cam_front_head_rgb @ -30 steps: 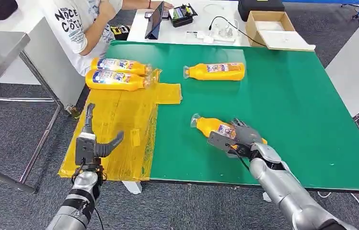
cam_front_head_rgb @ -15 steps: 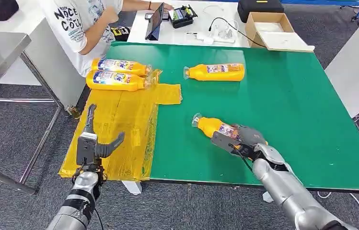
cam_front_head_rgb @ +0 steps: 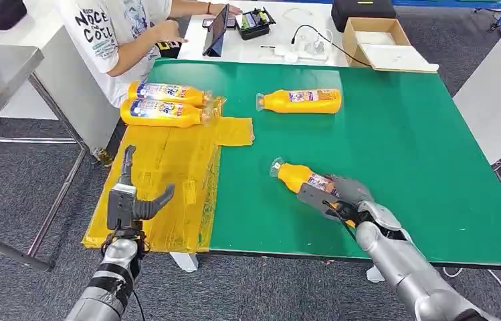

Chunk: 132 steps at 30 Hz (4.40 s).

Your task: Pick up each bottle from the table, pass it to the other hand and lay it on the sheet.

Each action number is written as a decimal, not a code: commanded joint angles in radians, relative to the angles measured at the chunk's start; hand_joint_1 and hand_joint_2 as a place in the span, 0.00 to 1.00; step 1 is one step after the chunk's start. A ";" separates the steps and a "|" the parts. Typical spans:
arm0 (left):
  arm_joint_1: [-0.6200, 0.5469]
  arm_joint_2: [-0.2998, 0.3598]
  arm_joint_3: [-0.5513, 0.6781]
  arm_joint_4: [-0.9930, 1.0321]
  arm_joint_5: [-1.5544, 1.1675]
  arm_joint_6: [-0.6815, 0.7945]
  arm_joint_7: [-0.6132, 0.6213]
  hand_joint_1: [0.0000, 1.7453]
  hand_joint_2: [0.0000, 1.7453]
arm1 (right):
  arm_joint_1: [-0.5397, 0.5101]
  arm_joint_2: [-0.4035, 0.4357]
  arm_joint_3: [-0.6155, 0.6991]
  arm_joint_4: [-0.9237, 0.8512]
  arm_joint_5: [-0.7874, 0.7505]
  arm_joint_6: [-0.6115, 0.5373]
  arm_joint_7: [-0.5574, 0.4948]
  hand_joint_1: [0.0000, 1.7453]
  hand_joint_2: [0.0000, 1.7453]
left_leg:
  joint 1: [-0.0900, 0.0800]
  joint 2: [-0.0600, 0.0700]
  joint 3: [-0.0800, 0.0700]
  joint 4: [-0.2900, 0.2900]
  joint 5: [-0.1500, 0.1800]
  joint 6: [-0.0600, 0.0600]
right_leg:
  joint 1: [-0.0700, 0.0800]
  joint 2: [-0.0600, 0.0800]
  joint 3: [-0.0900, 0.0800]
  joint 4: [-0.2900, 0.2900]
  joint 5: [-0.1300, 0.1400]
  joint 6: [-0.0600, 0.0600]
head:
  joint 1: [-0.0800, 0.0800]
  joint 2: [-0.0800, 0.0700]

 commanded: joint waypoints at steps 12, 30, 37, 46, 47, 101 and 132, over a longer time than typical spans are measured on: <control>-0.012 -0.014 -0.018 -0.017 0.069 -0.089 0.031 0.00 1.00 | 0.294 0.169 -0.340 -0.515 -0.131 -0.348 -0.299 1.00 1.00 | 0.000 0.003 -0.005 -0.002 0.000 0.002 | 0.000 0.000 -0.005 -0.001 0.000 -0.003 | -0.001 0.000; -0.047 0.063 -0.185 0.041 0.409 -0.632 0.105 0.00 1.00 | 0.458 0.332 -0.526 -0.542 -0.333 -0.567 -0.689 1.00 1.00 | 0.000 0.002 -0.003 -0.004 0.000 0.001 | 0.000 -0.001 -0.004 -0.003 0.000 -0.004 | -0.001 0.000; -0.043 0.075 -0.242 -0.032 0.477 -0.742 0.112 0.00 1.00 | 0.454 0.361 -0.418 -0.418 -0.271 -0.542 -0.739 1.00 1.00 | 0.000 0.005 -0.002 -0.005 0.000 0.002 | 0.001 0.001 -0.004 -0.003 0.001 -0.004 | -0.001 0.000; -0.077 0.072 -0.336 -0.006 0.456 -0.766 0.103 0.00 1.00 | 0.396 0.408 -0.258 -0.291 -0.174 -0.560 -0.754 1.00 1.00 | 0.001 0.005 -0.004 -0.004 0.000 0.002 | 0.001 0.001 -0.006 -0.002 0.001 -0.004 | -0.001 0.000; -0.085 0.069 -0.350 0.005 0.454 -0.764 0.104 0.00 1.00 | 0.383 0.421 -0.238 -0.271 -0.176 -0.569 -0.755 1.00 1.00 | 0.001 0.005 -0.006 -0.002 -0.001 0.001 | 0.002 0.002 -0.007 -0.001 0.001 -0.003 | -0.001 0.000; -0.246 0.070 -0.473 0.246 0.759 -0.935 0.201 0.00 1.00 | 0.187 0.522 0.091 0.220 -0.010 -0.728 -0.643 1.00 1.00 | 0.001 0.001 -0.005 -0.003 0.000 0.002 | 0.002 -0.003 -0.005 -0.002 0.000 -0.003 | -0.001 0.000; -0.215 0.036 -0.463 0.228 0.776 -0.890 0.185 1.00 1.00 | 0.164 0.523 0.076 0.277 0.004 -0.733 -0.567 1.00 1.00 | 0.001 0.000 -0.007 -0.002 0.000 0.001 | 0.001 -0.002 -0.008 -0.001 0.000 -0.002 | -0.001 0.000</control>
